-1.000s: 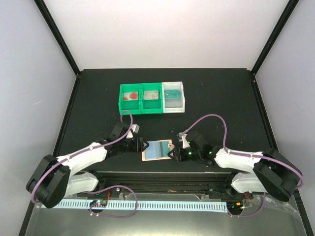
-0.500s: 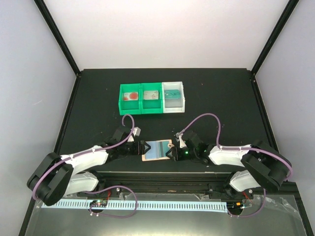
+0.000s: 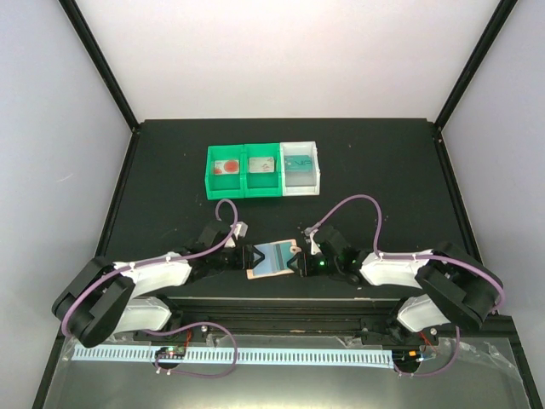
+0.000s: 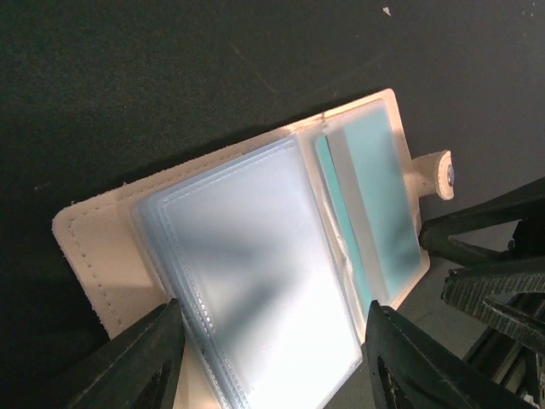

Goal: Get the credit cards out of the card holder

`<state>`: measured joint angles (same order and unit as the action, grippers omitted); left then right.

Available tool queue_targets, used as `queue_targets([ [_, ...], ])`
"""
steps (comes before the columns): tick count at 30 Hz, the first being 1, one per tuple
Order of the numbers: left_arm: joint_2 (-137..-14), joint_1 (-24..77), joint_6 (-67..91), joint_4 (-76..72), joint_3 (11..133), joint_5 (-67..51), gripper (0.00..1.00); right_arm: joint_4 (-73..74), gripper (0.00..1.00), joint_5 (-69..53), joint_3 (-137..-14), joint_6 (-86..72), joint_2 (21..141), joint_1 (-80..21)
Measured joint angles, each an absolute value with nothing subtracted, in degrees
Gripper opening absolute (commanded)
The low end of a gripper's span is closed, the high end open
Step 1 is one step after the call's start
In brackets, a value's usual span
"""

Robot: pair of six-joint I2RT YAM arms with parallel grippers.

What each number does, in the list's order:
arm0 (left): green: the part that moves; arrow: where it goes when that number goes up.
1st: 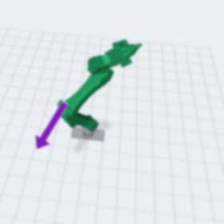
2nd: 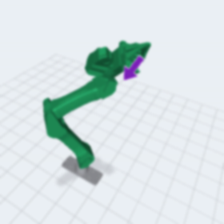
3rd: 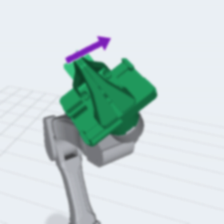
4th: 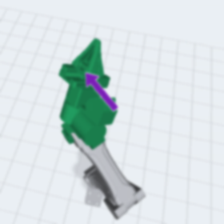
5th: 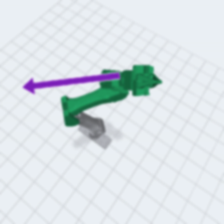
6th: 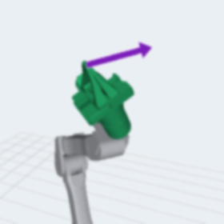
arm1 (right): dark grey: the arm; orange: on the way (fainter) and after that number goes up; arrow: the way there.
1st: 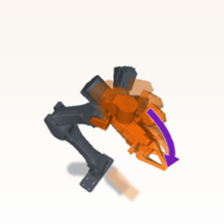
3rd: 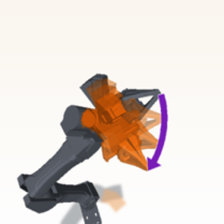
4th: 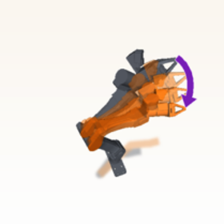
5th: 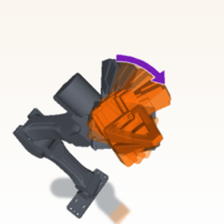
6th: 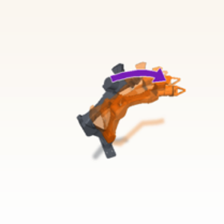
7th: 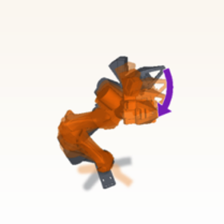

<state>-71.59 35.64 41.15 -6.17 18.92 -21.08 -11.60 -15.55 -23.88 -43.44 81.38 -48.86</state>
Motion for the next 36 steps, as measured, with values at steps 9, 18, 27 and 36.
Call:
queue_targets([
  [9,-71.8,35.9,41.4,-7.2,18.6,-21.0,0.60,-12.8,0.44,-14.1,-23.9,-44.6,81.9,-48.9],
  [18,-72.1,36.1,41.8,-7.7,18.6,-20.9,0.60,-15.9,0.44,-14.5,-24.0,-46.9,83.3,-48.9],
  [27,-73.5,36.8,42.1,-9.8,18.6,-21.0,0.60,-18.7,0.44,-16.1,-23.7,-49.2,83.8,-48.8],
  [36,-74.3,37.3,42.2,-11.0,18.6,-20.8,0.59,-20.4,0.44,-17.4,-22.7,-50.3,83.2,-48.8],
])
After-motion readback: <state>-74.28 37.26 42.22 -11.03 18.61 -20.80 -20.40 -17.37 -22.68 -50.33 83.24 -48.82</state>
